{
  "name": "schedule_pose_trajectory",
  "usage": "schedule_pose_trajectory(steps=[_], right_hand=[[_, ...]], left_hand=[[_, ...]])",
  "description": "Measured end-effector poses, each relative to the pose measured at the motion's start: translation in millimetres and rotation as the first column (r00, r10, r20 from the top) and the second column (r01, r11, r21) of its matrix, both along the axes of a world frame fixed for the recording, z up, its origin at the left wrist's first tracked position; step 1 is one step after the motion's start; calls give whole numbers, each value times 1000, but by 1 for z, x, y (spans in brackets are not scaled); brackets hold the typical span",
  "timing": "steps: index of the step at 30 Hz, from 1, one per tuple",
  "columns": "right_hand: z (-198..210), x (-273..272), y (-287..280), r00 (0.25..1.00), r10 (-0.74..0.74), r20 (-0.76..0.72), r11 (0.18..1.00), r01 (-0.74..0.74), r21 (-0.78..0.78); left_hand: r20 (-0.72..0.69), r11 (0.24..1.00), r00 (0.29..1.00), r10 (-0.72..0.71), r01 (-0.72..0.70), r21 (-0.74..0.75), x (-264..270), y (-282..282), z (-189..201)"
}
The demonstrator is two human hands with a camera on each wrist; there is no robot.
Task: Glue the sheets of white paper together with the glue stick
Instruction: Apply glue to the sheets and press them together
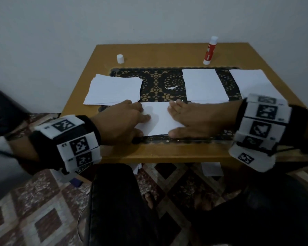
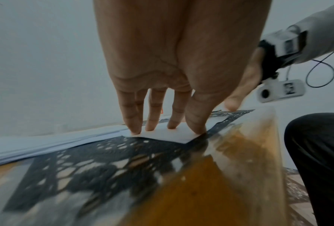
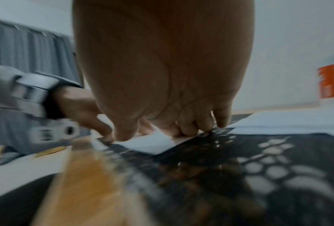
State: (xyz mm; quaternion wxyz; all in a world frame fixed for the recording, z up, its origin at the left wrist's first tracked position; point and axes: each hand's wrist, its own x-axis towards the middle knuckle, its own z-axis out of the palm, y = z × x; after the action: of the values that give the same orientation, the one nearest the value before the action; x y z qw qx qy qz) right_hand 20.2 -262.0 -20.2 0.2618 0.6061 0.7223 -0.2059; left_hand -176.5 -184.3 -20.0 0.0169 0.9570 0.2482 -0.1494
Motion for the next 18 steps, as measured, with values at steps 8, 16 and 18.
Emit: schedule_pose_trajectory(steps=[8,16,18], right_hand=[[5,5,16,996,-20,88,1000,21,-8],[2,10,16,998,-13,55,1000,13,-4],[2,11,16,999,-14,42,1000,14,-2]], left_hand=[[-171,996,985,-6,-10,-91,33,4,0],[-183,978,983,2,-40,-204,15,-9,-7],[-213,981,973,90,-124,-150,5,-4,-6]])
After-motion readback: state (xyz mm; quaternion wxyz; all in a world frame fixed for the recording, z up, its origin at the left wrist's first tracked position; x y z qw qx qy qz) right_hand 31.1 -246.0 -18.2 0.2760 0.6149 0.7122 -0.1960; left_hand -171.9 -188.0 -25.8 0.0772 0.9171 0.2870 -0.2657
